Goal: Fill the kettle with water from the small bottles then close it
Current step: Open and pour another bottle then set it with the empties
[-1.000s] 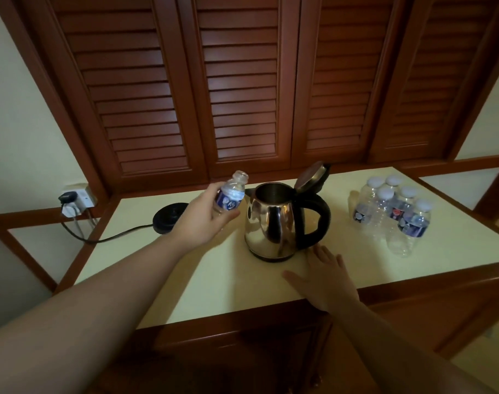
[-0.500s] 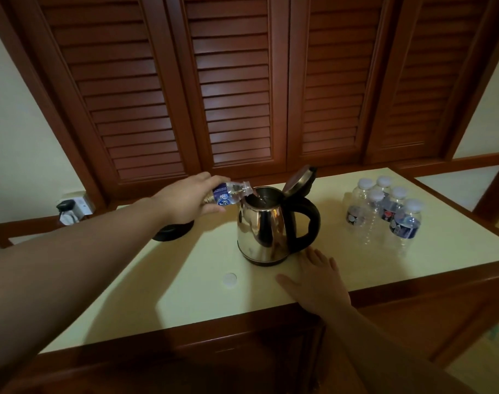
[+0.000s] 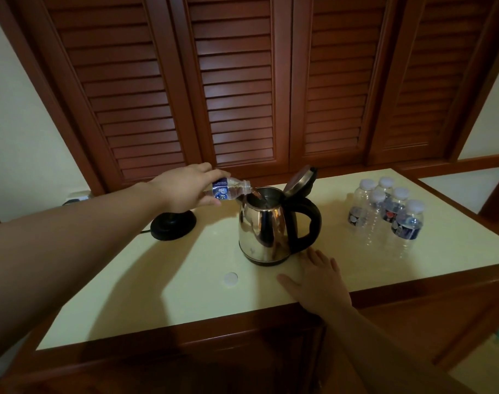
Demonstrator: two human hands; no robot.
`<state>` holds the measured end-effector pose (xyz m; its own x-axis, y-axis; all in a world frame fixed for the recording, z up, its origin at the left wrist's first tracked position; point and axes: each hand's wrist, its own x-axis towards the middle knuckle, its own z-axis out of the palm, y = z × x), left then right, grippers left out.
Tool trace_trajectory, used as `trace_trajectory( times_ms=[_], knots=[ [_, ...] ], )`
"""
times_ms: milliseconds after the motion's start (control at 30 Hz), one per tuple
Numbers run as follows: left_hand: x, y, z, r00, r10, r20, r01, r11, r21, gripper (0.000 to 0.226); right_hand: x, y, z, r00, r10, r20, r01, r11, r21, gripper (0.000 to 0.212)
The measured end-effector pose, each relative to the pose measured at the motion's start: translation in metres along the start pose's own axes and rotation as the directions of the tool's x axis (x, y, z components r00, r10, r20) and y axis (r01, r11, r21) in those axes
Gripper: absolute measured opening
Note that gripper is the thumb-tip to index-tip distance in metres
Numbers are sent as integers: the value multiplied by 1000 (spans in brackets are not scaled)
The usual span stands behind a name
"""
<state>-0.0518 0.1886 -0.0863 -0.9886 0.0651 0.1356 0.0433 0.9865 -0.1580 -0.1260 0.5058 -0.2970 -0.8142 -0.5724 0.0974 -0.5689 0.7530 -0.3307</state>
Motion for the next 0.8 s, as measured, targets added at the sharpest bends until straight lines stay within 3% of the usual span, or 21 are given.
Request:
trace_trajectory(
  times_ms=[800],
  knots=[
    [14,2,-35,996,86,37,-92,971,221,70,-1,0,1,1000,3,-14,-3,1000,2,88]
  ],
)
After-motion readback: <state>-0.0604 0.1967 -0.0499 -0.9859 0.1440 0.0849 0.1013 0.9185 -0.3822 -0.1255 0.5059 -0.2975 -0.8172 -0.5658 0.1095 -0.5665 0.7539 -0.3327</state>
